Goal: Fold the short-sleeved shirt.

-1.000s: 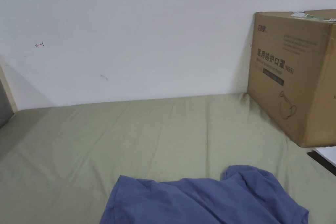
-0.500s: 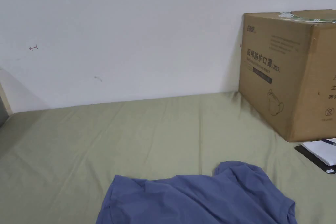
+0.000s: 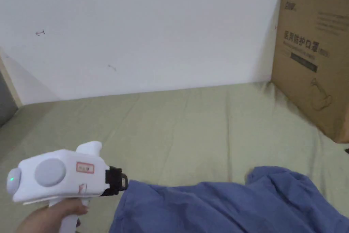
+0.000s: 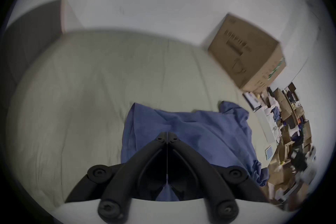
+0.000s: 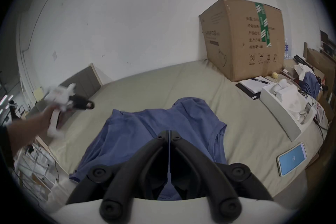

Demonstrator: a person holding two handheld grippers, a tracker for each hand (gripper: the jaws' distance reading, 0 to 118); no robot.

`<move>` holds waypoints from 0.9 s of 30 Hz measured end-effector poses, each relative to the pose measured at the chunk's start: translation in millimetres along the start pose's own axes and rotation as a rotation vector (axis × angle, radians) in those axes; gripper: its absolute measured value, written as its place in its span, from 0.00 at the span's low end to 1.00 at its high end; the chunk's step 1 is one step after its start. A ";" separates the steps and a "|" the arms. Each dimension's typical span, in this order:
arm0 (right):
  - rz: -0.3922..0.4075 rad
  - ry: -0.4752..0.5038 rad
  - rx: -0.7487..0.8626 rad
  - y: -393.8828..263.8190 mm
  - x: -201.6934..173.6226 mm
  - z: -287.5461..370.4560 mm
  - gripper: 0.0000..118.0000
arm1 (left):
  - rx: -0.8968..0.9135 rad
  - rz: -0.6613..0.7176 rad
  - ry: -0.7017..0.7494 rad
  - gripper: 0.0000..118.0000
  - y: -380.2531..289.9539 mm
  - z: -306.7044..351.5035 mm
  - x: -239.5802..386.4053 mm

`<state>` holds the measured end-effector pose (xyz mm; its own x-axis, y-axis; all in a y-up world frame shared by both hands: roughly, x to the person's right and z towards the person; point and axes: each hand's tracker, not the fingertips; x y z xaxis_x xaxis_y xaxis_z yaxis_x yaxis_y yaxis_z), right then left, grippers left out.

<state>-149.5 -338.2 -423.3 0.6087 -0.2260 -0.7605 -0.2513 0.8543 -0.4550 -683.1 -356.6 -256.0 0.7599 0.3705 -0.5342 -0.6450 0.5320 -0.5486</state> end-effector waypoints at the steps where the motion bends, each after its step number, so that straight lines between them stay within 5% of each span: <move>1: 0.011 0.005 -0.018 -1.0 1.2 -8.9 0.02 | -0.063 0.006 0.022 0.05 16.7 -25.6 -11.0; 5: 0.018 0.007 -0.078 -9.4 4.8 -43.7 0.02 | -0.066 -0.162 0.206 1.00 44.5 -93.9 -34.2; 14: -0.026 0.037 -0.181 -30.2 4.0 -82.4 0.02 | -0.281 -0.235 0.287 0.97 17.5 -175.3 -35.4; 19: -0.016 0.041 -0.190 -31.2 0.7 -78.9 0.02 | -0.230 -0.228 0.321 0.91 27.8 -159.6 -23.8; 22: -0.016 0.042 -0.185 -30.5 -0.3 -73.4 0.02 | -0.170 -0.338 0.308 0.50 21.1 -144.2 4.5; 23: -0.021 0.047 -0.177 -29.6 0.6 -72.4 0.02 | -0.157 -0.352 0.273 0.09 19.6 -141.3 2.0; 24: -0.024 0.051 -0.168 -26.9 2.1 -73.0 0.02 | -0.163 -0.378 0.291 0.00 16.2 -141.7 8.6; 27: -0.038 0.079 -0.016 11.8 21.8 -86.2 0.02 | -0.205 -0.352 0.245 0.00 12.9 -134.5 -1.0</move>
<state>-204.0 -373.4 -485.2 0.5566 -0.2949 -0.7767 -0.2418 0.8369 -0.4910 -703.1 -452.5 -349.1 0.9093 -0.0090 -0.4160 -0.3736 0.4227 -0.8257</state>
